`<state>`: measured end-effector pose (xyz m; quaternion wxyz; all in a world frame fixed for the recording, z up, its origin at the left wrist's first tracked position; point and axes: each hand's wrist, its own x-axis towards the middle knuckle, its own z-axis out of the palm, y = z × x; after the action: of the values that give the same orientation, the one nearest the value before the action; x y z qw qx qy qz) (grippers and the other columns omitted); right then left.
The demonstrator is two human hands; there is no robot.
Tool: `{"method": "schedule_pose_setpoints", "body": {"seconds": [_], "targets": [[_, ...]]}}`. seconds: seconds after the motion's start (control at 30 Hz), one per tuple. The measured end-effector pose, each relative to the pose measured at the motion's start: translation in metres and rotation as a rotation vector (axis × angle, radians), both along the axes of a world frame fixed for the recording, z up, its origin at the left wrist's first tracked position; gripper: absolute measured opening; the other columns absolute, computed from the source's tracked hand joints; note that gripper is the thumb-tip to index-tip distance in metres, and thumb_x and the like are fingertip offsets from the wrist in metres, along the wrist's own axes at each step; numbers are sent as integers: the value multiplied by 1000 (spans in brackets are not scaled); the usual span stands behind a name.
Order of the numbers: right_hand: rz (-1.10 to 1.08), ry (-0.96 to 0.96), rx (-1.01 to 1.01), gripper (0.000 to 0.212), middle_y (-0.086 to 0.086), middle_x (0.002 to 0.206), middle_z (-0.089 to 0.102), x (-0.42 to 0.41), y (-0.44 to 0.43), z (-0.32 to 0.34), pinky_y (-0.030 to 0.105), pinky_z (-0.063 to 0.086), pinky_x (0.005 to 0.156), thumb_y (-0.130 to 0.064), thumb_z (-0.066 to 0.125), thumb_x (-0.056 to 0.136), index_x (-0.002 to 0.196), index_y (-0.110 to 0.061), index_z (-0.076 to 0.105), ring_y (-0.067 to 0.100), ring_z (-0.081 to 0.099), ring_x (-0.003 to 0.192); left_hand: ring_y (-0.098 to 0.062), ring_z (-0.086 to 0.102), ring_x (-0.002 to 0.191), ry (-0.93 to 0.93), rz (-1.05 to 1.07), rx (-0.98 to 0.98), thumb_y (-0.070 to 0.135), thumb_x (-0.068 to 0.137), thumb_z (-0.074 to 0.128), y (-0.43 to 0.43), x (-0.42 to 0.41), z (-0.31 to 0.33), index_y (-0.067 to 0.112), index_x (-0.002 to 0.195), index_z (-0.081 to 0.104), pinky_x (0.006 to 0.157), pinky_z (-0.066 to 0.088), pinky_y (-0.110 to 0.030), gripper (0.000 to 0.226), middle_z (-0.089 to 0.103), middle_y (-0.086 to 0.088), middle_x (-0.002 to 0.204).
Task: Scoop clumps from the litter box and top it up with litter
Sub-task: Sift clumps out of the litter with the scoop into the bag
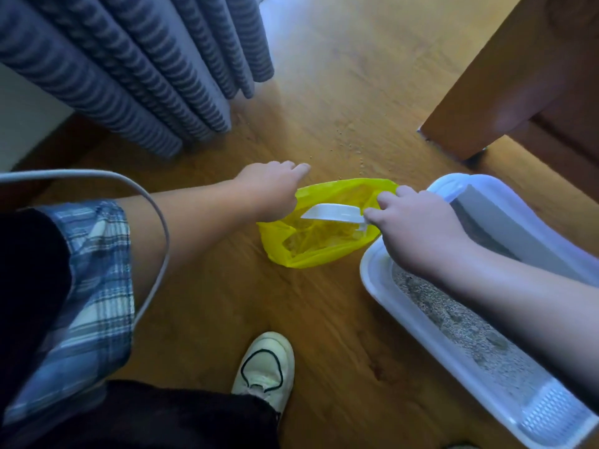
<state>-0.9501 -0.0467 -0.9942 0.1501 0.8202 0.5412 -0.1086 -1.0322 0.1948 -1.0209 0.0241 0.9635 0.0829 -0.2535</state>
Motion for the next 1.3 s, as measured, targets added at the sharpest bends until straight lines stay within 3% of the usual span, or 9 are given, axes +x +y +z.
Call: {"method": "schedule_pose_setpoints", "body": {"seconds": [0.17,0.27,0.43,0.6,0.73,0.9,1.0,1.1,1.3], "targets": [[-224,134,154,5,-5,77,46,24,-26,20,32,43,50,-27,54,83,85,-26,58,27,56,70,-29,53,121,-56,-16,-38,20,89,42,-10,8,7,28,148,27,85,50,-45,61,49,-2,139],[-405,222,221,18,-6,85,57,42,-52,37,36,52,64,-36,49,85,94,-29,63,24,60,80,-29,50,126,-151,-4,-78,19,89,43,-26,25,17,27,152,21,89,47,-44,68,46,-3,144],[-686,405,353,35,-6,97,70,60,-103,69,36,47,79,-23,59,81,112,-38,68,22,60,92,-29,51,124,-236,-53,-178,17,89,43,-76,56,29,24,148,27,88,46,-43,62,49,-3,141],[-805,454,215,14,-17,83,67,67,-172,89,30,45,67,-43,69,79,92,-41,64,1,58,75,-29,54,120,-213,-167,-259,21,90,44,-138,80,21,25,144,33,79,45,-38,56,52,-2,139],[-869,515,230,17,-19,83,70,58,-223,101,34,51,76,-48,72,73,90,-49,67,4,63,79,-33,61,107,-201,-202,-296,36,95,43,-171,94,13,19,132,38,77,49,-40,41,57,-3,130],[-786,491,-59,15,-26,94,70,38,-257,74,32,51,80,-55,67,80,94,-53,68,6,63,91,-40,61,86,-249,-169,-255,33,95,45,-194,94,3,10,117,35,63,41,-41,33,54,-11,115],[-663,379,-232,22,-21,92,68,18,-257,39,30,52,72,-60,55,84,100,-50,66,10,63,88,-42,61,87,-226,-151,-257,28,94,46,-195,90,-4,8,132,30,62,38,-41,46,53,-13,119],[-602,346,-307,22,-15,80,65,2,-253,22,29,53,66,-57,52,84,94,-45,67,12,61,77,-41,61,98,-203,-121,-263,26,94,45,-198,80,-8,8,154,7,67,39,-40,73,46,-14,135],[-636,248,-459,20,-14,73,60,10,-253,33,26,50,60,-50,55,86,83,-36,69,13,60,72,-37,60,95,-191,-135,-219,21,89,42,-201,60,-9,19,156,-17,63,41,-41,88,40,-8,141]]}}
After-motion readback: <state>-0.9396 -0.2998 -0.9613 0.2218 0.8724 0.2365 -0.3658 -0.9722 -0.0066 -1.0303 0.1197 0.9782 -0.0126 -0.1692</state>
